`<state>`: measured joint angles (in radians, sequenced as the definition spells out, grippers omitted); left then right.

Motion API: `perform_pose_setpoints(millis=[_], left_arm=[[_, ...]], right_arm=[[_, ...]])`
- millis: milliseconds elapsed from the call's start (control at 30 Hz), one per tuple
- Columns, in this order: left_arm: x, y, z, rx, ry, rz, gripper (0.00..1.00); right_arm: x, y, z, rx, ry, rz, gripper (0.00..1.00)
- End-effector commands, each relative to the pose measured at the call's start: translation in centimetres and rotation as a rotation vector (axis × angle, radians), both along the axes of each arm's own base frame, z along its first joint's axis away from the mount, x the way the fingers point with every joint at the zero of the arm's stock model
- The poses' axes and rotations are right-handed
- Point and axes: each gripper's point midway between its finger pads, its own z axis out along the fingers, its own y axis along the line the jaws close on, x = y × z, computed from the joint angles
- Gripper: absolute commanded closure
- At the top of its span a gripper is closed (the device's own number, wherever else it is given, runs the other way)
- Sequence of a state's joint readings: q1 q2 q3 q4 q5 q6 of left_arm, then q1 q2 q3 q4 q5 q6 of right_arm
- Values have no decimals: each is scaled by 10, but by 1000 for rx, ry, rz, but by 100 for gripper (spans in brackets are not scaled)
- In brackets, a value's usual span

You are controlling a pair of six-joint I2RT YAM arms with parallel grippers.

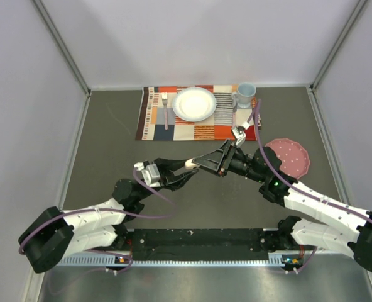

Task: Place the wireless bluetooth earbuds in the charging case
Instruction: Pass from the right arm to the left

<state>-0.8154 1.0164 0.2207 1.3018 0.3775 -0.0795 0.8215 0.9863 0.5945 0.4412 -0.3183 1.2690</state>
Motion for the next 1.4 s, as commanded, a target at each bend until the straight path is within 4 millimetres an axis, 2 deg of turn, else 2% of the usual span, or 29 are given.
perform_pose_setpoints(millis=[0, 467, 800, 933, 967, 1033, 1133, 1233, 1300, 1367], left_arm=[[-12, 13, 52, -162, -152, 17, 57], [-12, 12, 57, -182, -159, 46, 59], [-11, 8, 55, -170, -156, 44, 76], [-12, 7, 55, -165, -156, 40, 88], [-12, 6, 54, -162, -156, 39, 95], [-13, 5, 54, -152, -156, 29, 100], [-14, 3, 53, -139, -150, 22, 100], [-14, 6, 55, -148, -153, 28, 100], [-14, 8, 56, -156, -151, 37, 94], [-13, 9, 56, -158, -152, 40, 92]], right_arm=[[-3, 0, 15, 48, -31, 16, 85], [-4, 3, 10, 51, -7, 30, 85], [-6, 3, 12, 65, -4, 40, 85], [-7, 4, 11, 65, -1, 48, 84], [-7, 4, 12, 68, -6, 51, 84], [-8, 3, 12, 72, -12, 53, 80], [-7, 3, 11, 67, -19, 49, 77], [-7, 4, 10, 68, -2, 47, 81], [-7, 4, 10, 93, 2, 49, 82], [-8, 3, 8, 115, 26, 53, 83]])
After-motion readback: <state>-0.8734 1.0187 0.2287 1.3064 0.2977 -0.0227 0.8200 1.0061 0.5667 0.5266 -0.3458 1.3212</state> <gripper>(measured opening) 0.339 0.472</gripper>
